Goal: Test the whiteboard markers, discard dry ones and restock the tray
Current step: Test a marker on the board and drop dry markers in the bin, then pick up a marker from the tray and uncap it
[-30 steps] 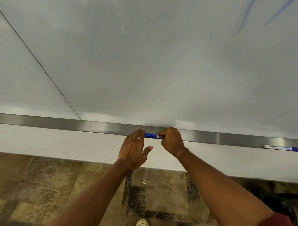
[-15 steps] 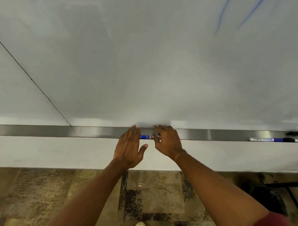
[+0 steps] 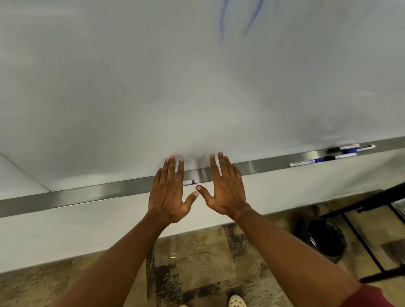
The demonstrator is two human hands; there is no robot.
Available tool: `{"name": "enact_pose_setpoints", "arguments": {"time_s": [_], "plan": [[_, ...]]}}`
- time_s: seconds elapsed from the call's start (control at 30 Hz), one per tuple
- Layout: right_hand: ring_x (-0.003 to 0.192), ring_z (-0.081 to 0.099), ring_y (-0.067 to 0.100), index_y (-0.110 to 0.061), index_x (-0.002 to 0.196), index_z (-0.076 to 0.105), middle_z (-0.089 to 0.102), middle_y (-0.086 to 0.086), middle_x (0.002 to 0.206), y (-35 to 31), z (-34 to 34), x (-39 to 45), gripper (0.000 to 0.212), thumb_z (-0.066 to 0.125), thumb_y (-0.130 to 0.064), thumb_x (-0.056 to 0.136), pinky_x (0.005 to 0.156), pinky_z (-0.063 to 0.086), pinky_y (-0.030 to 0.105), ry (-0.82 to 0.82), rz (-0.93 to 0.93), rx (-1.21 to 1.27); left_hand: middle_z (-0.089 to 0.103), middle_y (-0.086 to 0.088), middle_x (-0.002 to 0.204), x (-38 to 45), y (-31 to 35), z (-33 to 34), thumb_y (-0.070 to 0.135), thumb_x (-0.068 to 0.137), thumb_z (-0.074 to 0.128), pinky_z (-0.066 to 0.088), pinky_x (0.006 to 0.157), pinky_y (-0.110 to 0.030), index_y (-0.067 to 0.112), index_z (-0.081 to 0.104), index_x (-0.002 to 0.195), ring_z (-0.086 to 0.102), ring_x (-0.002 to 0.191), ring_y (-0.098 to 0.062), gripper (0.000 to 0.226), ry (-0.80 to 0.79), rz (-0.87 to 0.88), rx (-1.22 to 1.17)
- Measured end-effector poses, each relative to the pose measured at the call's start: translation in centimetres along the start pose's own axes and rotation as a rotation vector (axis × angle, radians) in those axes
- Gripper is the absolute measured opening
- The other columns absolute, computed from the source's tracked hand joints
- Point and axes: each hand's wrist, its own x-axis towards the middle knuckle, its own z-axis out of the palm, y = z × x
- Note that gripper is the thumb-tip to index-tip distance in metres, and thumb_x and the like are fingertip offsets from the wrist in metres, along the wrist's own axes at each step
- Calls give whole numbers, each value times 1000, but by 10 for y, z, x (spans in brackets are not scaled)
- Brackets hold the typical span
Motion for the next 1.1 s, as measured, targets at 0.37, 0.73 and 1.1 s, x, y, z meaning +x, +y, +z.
{"name": "enact_pose_setpoints", "arguments": {"time_s": [0.37,0.73,1.1], "plan": [[147,-1,26,-22,152,-7,-5,8,160,97,-40,-55,93,26,-76,84,114,-2,43,-20,275,-148,-13,-10,157,34,99,17,72,79,34,1,117,-44,17,-15,149,-13,144,-27,101,-56,200,-6],[147,3,27,-20,152,-7,2,10,160,225,-78,-91,92,15,-75,81,117,6,45,-25,358,-158,-9,-10,158,70,229,33,69,81,35,4,118,-43,16,-11,149,-9,145,-26,98,-92,282,2],[146,11,27,-17,153,1,9,10,159,369,-111,-90,86,33,-66,89,116,10,42,-53,294,-128,-15,-9,157,115,356,56,68,84,37,0,118,-41,16,-12,149,-13,144,-25,97,-142,182,47]]}}
